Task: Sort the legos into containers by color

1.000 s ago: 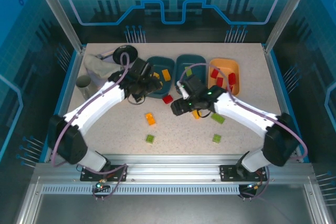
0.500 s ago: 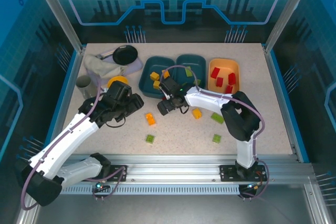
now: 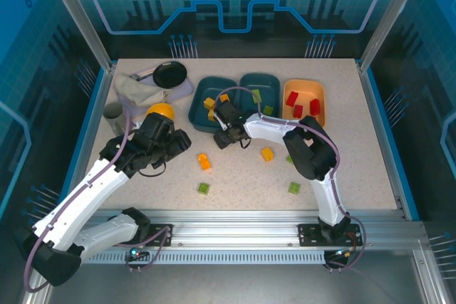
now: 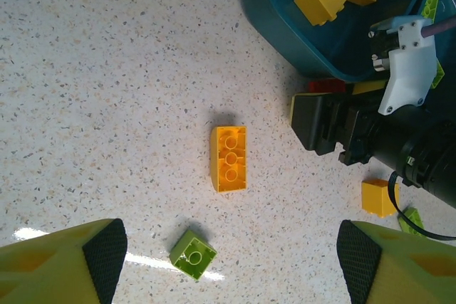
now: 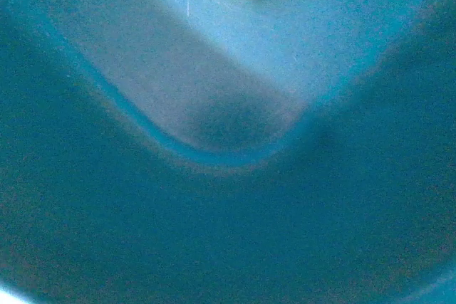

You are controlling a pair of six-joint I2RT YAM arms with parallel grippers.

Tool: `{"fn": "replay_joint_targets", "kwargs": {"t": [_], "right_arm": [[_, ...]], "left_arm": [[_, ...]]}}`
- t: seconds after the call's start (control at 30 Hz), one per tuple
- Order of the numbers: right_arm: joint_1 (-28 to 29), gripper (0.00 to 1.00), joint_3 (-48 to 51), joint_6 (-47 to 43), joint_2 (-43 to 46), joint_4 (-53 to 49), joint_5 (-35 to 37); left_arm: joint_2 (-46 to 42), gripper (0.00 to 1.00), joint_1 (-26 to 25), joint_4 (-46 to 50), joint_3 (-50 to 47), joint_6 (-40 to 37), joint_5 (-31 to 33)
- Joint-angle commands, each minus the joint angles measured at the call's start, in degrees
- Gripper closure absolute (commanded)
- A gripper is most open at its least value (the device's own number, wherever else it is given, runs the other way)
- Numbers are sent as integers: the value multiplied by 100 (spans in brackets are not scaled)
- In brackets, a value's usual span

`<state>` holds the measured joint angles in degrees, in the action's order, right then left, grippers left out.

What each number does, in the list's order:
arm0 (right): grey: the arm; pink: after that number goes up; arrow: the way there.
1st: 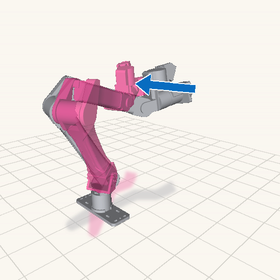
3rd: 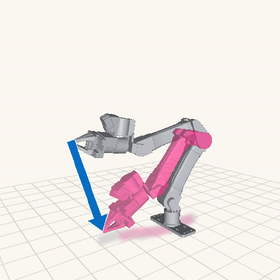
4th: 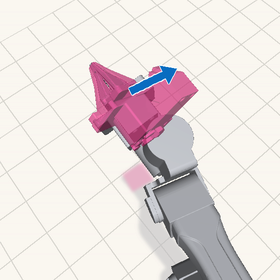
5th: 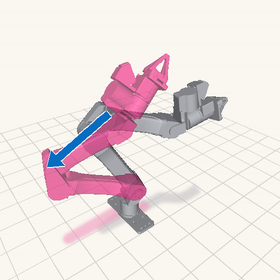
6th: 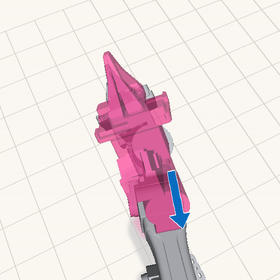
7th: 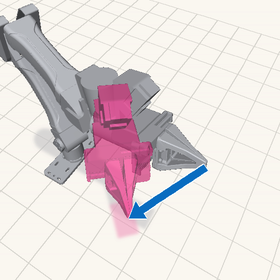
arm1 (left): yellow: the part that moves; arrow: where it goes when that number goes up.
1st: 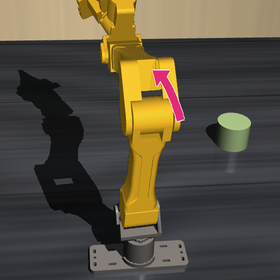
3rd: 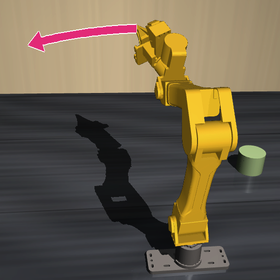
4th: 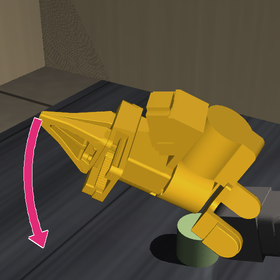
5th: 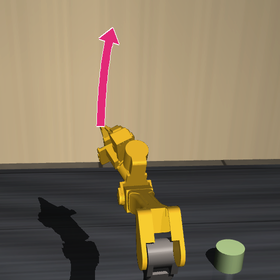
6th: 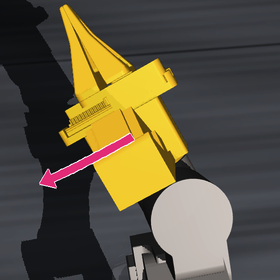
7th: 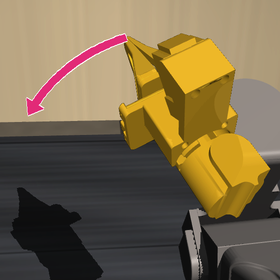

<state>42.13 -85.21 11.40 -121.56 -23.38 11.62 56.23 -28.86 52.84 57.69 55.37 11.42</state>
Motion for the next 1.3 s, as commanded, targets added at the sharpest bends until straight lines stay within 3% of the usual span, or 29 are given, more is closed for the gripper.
{"fn": "replay_joint_targets", "kwargs": {"t": [0.0,0.23,0.53,0.67,0.8,1.0,1.27], "right_arm": [[-47,36,-154,-83,-105,52,-129],[-22,54,19,-41,230,44,-183],[-58,59,1387,431,2214,-82,-236],[-666,59,1751,683,3245,-492,-191],[-1815,59,1841,801,3849,-896,-303],[-3240,59,1470,988,3334,-1342,-722],[-3726,61,376,1492,1701,-1836,-1206]], "left_arm": [[-51,19,3,147,14,-27,167],[70,19,4,-38,5,-71,95],[476,19,-175,-995,193,-635,-564],[936,19,-483,-1392,500,-895,-804],[1571,19,-719,-1713,934,-1149,-1098],[2487,19,-928,-1967,1670,-1477,-1373],[3180,20,-1091,-2006,2258,-1605,-1520]]}}
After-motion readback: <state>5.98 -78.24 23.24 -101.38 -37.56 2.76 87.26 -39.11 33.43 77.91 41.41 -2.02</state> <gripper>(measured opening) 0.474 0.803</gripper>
